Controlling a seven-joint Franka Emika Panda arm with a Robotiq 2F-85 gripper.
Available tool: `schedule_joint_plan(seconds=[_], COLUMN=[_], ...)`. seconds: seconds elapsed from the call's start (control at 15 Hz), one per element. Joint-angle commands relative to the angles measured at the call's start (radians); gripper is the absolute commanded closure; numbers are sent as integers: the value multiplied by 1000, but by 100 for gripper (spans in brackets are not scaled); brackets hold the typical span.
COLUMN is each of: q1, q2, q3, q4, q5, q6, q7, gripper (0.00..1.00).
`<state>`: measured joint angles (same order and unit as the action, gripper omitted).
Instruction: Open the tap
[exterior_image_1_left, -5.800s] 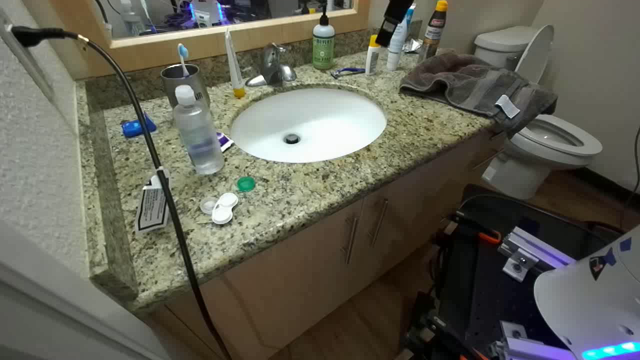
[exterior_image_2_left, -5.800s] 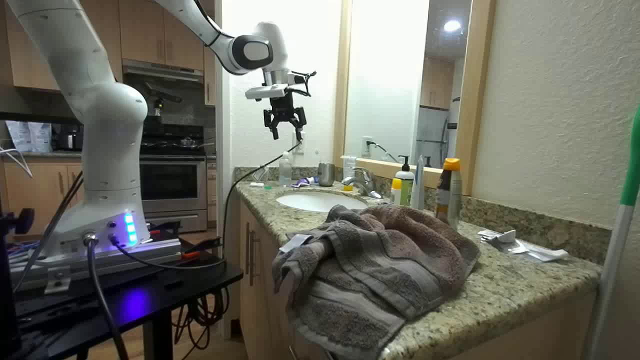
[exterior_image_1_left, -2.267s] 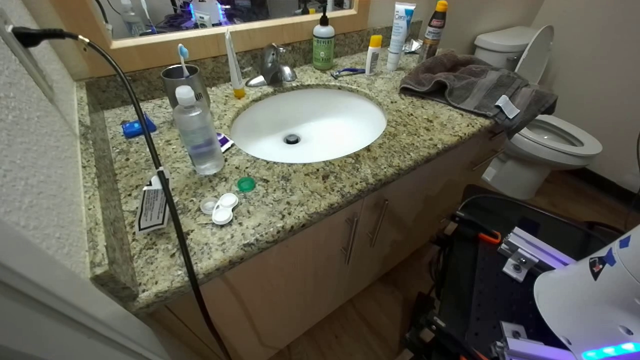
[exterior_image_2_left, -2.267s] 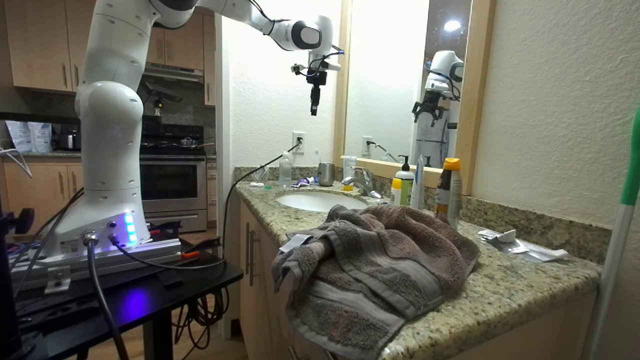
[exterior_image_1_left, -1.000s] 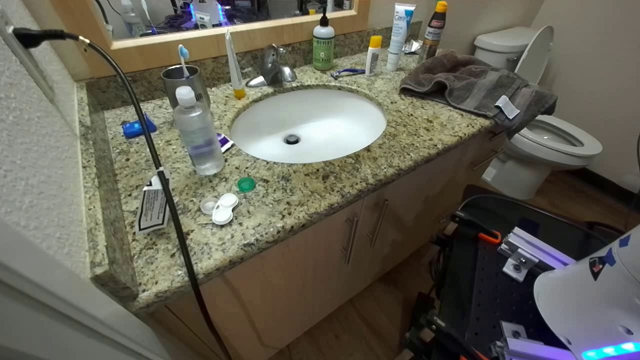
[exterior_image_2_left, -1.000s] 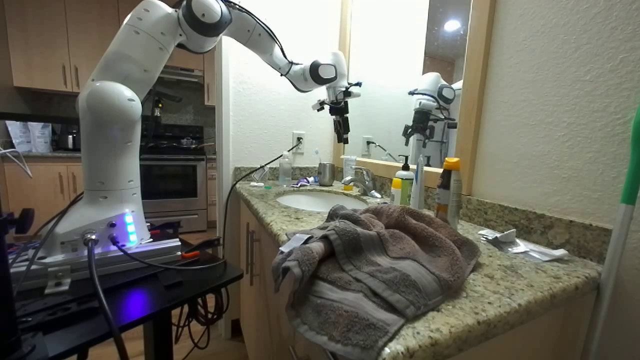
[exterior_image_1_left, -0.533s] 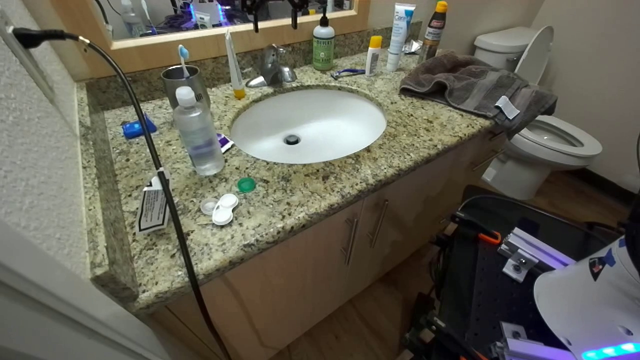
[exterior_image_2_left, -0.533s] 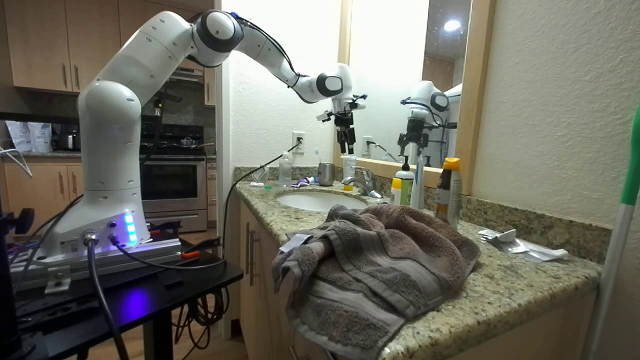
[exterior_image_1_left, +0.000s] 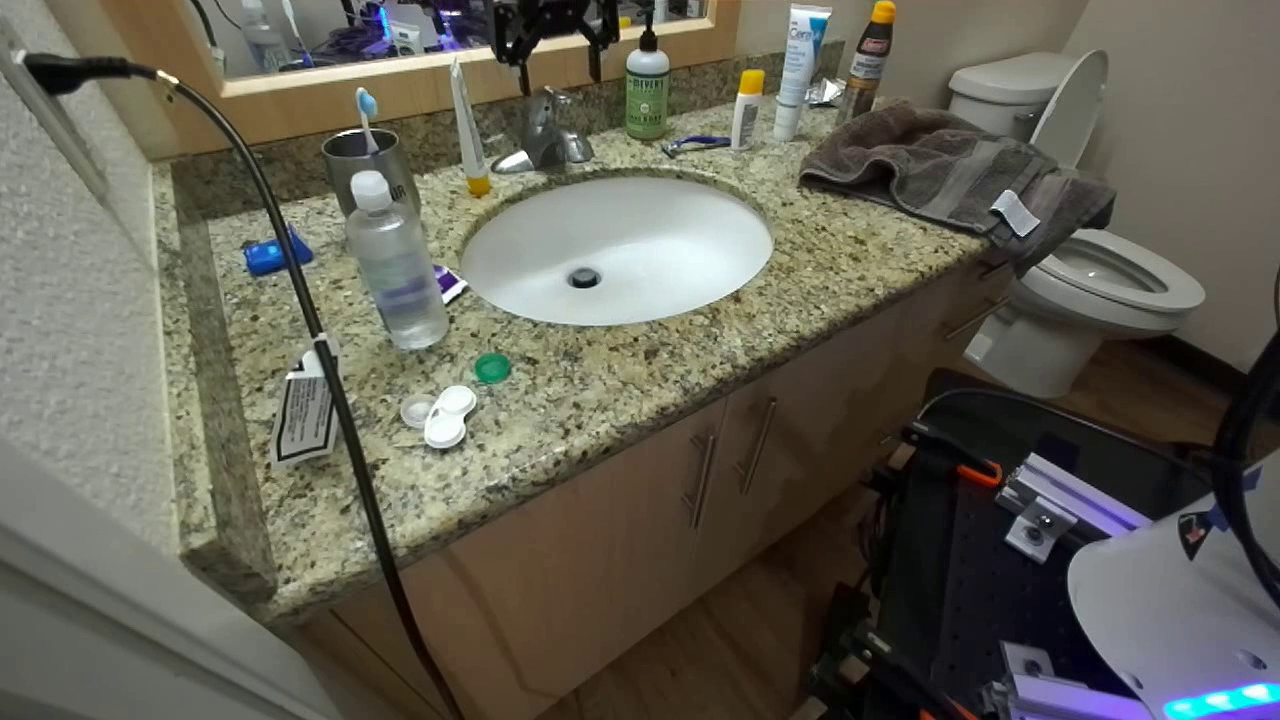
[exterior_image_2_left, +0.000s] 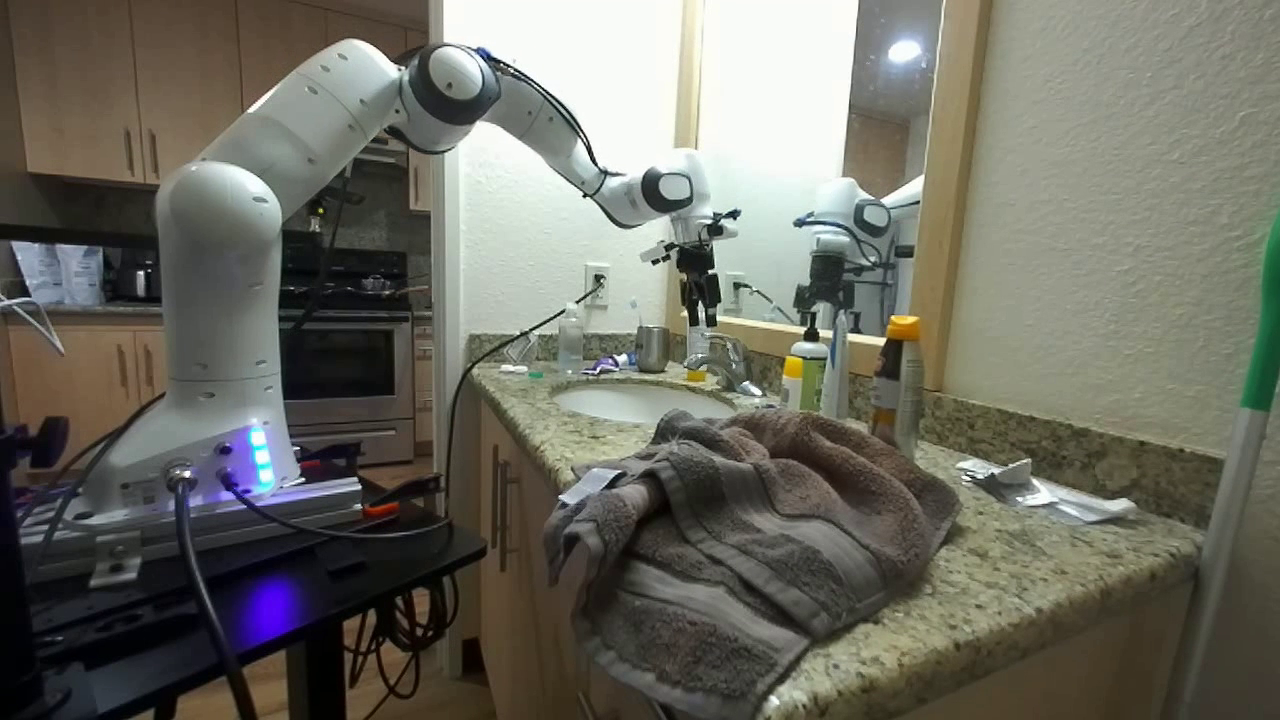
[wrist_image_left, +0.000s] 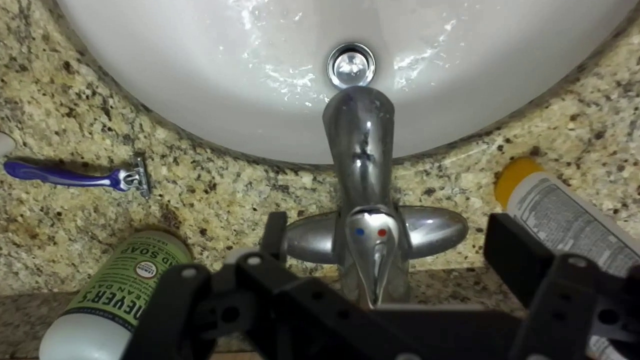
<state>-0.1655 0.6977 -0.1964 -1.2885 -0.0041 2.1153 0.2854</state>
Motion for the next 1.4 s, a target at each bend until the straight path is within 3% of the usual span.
schedule_joint_plan(seconds=[0.0,0.27,0.53,0.6,1.33], q1=[-10,-20,-49,-25,-29], q2=[22,68,112,83,102], q3=[4,7,38,17,20], q4=[25,71,132,83,103], q5=[-1,0,41,16,22], q6=[-1,-12,-127,-77,-46], q7=[-7,-21,-64,-29,-4], gripper=[0,0,0,0,0])
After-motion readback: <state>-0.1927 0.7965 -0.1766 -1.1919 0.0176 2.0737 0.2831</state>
